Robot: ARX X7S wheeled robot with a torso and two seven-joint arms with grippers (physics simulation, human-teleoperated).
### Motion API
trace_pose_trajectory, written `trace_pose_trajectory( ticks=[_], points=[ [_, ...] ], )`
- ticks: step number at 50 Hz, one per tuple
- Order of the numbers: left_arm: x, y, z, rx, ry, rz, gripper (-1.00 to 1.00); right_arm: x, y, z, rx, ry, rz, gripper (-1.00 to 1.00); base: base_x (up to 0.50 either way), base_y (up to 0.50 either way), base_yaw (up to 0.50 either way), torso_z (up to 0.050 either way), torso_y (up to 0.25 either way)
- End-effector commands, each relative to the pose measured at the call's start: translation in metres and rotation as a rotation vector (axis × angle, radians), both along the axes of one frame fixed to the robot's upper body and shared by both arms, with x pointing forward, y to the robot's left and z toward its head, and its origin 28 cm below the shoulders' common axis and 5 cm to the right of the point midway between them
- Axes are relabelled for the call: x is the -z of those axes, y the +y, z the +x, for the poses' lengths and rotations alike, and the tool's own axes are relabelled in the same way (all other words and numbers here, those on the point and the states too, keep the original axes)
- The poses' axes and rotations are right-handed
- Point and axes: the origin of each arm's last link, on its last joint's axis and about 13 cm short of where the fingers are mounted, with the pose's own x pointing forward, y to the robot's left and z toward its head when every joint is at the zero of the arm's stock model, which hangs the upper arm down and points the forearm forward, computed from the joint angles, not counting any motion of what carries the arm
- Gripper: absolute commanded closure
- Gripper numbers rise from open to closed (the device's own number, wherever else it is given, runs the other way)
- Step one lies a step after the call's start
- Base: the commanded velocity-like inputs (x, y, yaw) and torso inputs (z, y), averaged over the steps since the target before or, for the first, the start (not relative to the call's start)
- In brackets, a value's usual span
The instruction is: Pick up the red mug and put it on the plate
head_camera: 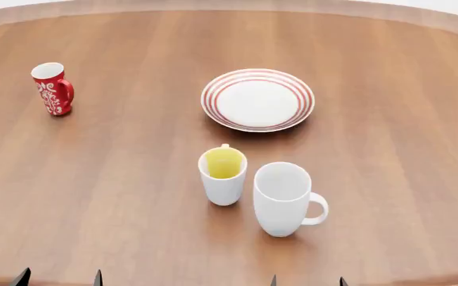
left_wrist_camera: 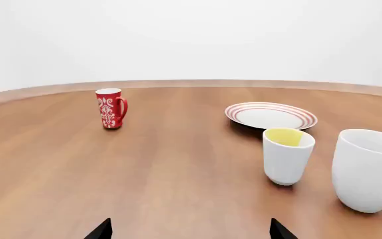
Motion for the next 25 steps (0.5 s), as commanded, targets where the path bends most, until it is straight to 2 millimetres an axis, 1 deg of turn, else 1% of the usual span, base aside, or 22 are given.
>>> trace_pose_trajectory(
  ticks=[1,8,14,16,17,19,20,21,22,23,24,25],
  points=[
    [0.000,0.000,0.000,-0.001,0.000,0.001,-1.00,-0.001,0.001,-0.001,0.013,0.002,-0.012,-1.00,0.00,0.00,0.00,0.000,0.000],
    [-0.004,0.000,0.000,-0.007,-0.013,0.006,-1.00,0.000,0.002,0.000,0.013,0.014,-0.018,-1.00,0.00,0.00,0.00,0.000,0.000],
    [-0.003,0.000,0.000,-0.009,-0.005,0.009,-1.00,-0.001,0.002,0.000,0.011,0.015,-0.018,-1.00,0.00,0.00,0.00,0.000,0.000],
    [-0.006,0.000,0.001,-0.010,0.006,0.005,-1.00,-0.003,0.003,0.000,0.010,0.014,-0.017,-1.00,0.00,0.00,0.00,0.000,0.000],
    [-0.012,0.000,0.002,-0.010,0.010,0.000,-1.00,-0.005,0.004,0.001,-0.003,0.021,-0.009,-1.00,0.00,0.00,0.00,0.000,0.000],
    [-0.020,0.000,0.003,-0.005,0.009,-0.003,-1.00,-0.011,0.004,0.003,-0.013,0.026,-0.010,-1.00,0.00,0.00,0.00,0.000,0.000],
    [-0.029,-0.001,0.005,0.005,-0.004,0.008,-1.00,-0.024,0.004,0.006,-0.024,0.026,0.000,-1.00,0.00,0.00,0.00,0.000,0.000],
    [-0.033,-0.001,0.006,0.013,-0.005,0.006,-1.00,-0.030,0.004,0.007,-0.029,0.022,0.004,-1.00,0.00,0.00,0.00,0.000,0.000],
    [-0.043,-0.001,0.009,0.030,-0.011,-0.005,-1.00,-0.042,0.003,0.013,-0.036,0.013,-0.004,-1.00,0.00,0.00,0.00,0.000,0.000],
    [-0.048,0.000,0.011,0.028,-0.020,0.002,-1.00,-0.047,0.003,0.015,-0.037,0.008,-0.012,-1.00,0.00,0.00,0.00,0.000,0.000],
    [-0.060,0.000,0.014,0.034,-0.037,0.004,-1.00,-0.059,0.002,0.023,-0.045,0.007,-0.013,-1.00,0.00,0.00,0.00,0.000,0.000],
    [-0.065,0.000,0.015,0.031,-0.050,0.011,-1.00,-0.065,0.001,0.025,-0.048,0.008,-0.010,-1.00,0.00,0.00,0.00,0.000,0.000]
  ],
)
